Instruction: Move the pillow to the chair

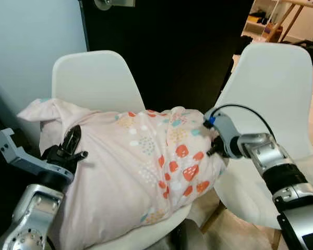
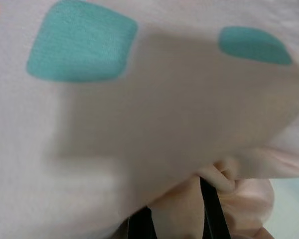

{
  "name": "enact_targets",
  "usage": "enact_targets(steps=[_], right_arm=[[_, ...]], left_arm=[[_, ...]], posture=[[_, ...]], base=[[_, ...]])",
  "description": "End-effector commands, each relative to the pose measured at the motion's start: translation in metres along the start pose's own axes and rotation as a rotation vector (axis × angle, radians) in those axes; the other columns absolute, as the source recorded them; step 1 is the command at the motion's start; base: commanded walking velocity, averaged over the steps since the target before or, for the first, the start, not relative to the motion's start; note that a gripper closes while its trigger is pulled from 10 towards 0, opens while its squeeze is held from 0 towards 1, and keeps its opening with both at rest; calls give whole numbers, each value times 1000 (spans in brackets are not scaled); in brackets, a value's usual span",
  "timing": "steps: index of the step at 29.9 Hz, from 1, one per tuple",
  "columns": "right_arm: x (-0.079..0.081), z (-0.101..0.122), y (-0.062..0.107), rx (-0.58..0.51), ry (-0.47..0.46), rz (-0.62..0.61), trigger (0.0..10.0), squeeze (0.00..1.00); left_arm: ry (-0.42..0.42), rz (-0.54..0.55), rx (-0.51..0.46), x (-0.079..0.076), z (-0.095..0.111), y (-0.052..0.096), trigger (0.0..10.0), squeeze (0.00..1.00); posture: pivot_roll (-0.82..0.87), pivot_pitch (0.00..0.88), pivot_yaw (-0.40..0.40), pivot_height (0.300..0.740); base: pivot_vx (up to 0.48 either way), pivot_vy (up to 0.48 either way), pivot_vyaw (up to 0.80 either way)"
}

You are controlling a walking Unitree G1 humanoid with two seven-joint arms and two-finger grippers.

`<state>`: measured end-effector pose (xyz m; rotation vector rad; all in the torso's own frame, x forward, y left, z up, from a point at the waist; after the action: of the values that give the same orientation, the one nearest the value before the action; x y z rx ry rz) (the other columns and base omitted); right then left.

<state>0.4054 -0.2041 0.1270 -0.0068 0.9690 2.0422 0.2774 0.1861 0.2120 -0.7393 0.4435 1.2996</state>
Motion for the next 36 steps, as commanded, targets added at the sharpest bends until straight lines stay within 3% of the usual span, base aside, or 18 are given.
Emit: enact_targets(steps=[1, 8, 10, 11, 14, 17, 18, 19, 20, 21, 22, 23, 24, 29, 31, 32, 34, 36], right_arm=[[-1, 6, -2, -21, 33, -6, 10000, 0], [-14, 14, -5, -99, -5, -108, 10000, 0], [-18, 19, -5, -124, -22, -139, 10000, 0], [-18, 19, -5, -124, -22, -139, 10000, 0], [-19, 28, -5, -162, -24, -158, 10000, 0], [-17, 34, -8, -186, -26, -155, 10000, 0], [-15, 37, -10, -204, -34, -148, 10000, 0], [-13, 40, -12, -217, -41, -143, 10000, 0], [-11, 42, -12, -238, -73, -131, 10000, 0], [-10, 43, -13, -252, -106, -119, 10000, 78], [-10, 43, -13, -252, -106, -119, 10000, 78], [-9, 43, -14, -260, -146, -107, 10000, 624], [-8, 43, -14, -264, -171, -100, 10000, 1000], [-12, 24, -13, -179, -154, -114, 10000, 1000], [-21, 14, -9, -142, -154, -162, 10000, 1000], [-21, 14, -9, -142, -154, -162, 10000, 1000], [-40, 0, 1, -86, -157, -257, 10000, 1000], [-40, 0, 1, -86, -157, -257, 10000, 1000]], left_arm=[[-20, -20, -11, -13, 3, 3, 0, 0], [-133, 217, -76, 3, 14, 36, 0, 0], [-155, 360, -107, 21, 17, 55, 0, 0], [-155, 360, -107, 21, 17, 55, 0, 0], [-184, 509, -121, 46, 18, 76, 0, 0], [-213, 558, -128, 56, 21, 81, 0, 0], [-267, 583, -121, 63, 23, 80, 0, 0], [-310, 600, -118, 68, 26, 79, 2392, 0], [-355, 611, -114, 73, 29, 75, 10000, 0], [-400, 625, -111, 78, 32, 72, 10000, 0], [-400, 625, -111, 78, 32, 72, 10000, 0], [-432, 634, -119, 81, 36, 69, 10000, 67], [-451, 640, -126, 82, 38, 67, 10000, 1000], [-636, 685, -94, 85, 48, 63, 10000, 1000], [-756, 719, -73, 86, 53, 65, 10000, 1000], [-756, 719, -73, 86, 53, 65, 10000, 1000], [-882, 805, -72, 85, 65, 78, 10000, 1000], [-882, 805, -72, 85, 65, 78, 10000, 1000]], posture=[[5, 0, -88, 446], [38, 0, -97, 446], [43, 0, -102, 446], [43, 0, -102, 446], [53, 0, -112, 446], [53, 0, -117, 446], [54, 0, -120, 446], [50, 0, -122, 446], [45, 0, -121, 446], [45, 0, -121, 446], [45, 0, -121, 446], [32, 0, -119, 446], [31, 0, -119, 446], [24, 0, -119, 446], [24, 0, -120, 446], [24, 0, -120, 446], [28, 0, -120, 446], [28, 0, -120, 446]], base=[[0, 0, 0], [0, 0, 0], [0, 0, 0], [0, 0, 0], [0, 0, 0], [0, 0, 0], [0, 0, 0], [0, 0, 0], [0, 0, 0], [0, 0, 0], [0, 0, 0], [0, 0, 0], [0, 0, 0], [0, 0, 0], [0, 0, 0], [0, 0, 0], [0, 0, 0], [0, 0, 0]])
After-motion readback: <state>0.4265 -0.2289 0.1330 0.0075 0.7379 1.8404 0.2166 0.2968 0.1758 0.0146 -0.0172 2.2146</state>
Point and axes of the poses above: a point about 5 cm out from each wrist's last joint towards the gripper, its own y axis pointing back from the gripper into the wrist, its own z axis along the axis of the wrist's last joint, x = y × z, the point moved 5 cm from there along -y, pointing out of the wrist towards the gripper, and after that the axes turned 6 degrees about y, right-handed, at the moved point
